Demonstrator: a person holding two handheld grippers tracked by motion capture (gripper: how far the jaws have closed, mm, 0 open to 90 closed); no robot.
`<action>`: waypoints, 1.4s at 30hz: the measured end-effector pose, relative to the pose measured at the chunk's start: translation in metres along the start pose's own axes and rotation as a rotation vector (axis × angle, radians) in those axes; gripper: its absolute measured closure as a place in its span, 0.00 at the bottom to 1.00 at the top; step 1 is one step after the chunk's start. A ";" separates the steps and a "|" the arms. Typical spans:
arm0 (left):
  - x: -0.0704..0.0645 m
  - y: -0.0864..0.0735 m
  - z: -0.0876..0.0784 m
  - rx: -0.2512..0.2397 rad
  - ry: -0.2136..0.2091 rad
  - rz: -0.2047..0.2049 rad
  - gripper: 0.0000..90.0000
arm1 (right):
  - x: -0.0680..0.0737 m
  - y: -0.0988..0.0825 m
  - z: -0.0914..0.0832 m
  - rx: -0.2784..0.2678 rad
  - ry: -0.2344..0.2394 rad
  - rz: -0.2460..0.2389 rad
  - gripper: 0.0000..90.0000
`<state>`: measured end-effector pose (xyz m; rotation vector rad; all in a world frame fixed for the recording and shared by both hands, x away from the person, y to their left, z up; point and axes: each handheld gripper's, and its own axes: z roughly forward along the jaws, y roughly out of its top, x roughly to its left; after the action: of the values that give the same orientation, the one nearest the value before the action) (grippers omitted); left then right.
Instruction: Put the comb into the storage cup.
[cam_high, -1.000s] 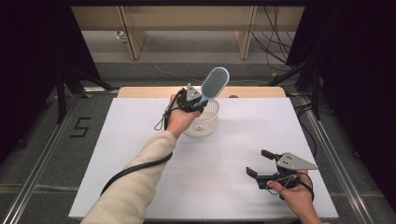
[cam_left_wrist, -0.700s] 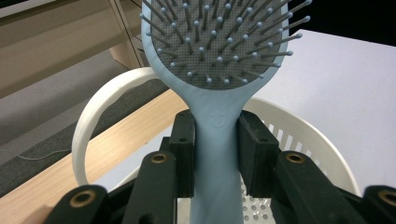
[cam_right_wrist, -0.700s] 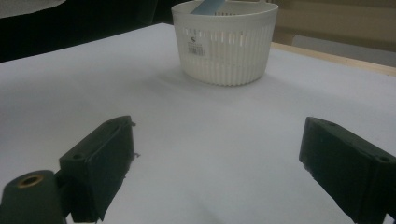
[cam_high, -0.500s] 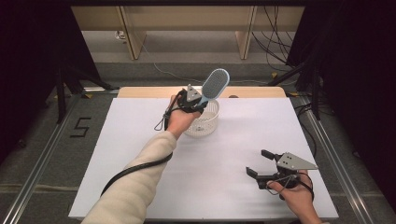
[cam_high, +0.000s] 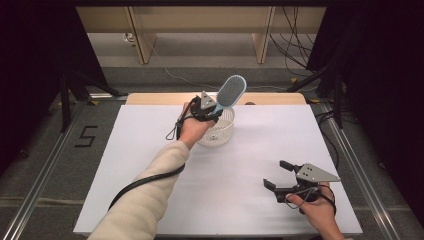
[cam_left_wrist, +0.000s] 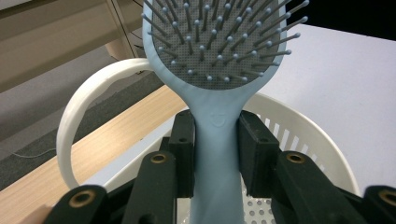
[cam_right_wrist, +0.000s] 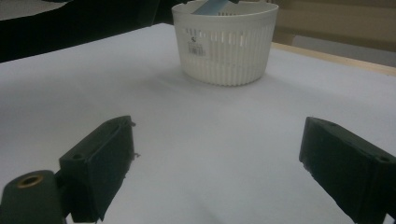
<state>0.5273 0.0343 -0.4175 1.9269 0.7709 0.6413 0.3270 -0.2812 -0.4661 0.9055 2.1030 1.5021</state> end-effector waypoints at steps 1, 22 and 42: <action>0.000 0.000 0.000 -0.001 0.000 -0.003 0.77 | 0.000 0.000 0.000 0.002 0.000 -0.004 0.12; -0.001 -0.003 0.002 0.095 -0.022 0.006 0.63 | 0.000 0.000 0.000 0.003 0.003 0.000 0.12; 0.007 0.004 -0.029 0.044 -0.018 -0.055 0.35 | 0.000 0.000 0.000 0.004 -0.001 0.002 0.12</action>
<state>0.5126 0.0549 -0.4009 1.9421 0.8303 0.5765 0.3274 -0.2813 -0.4665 0.9103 2.1058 1.4978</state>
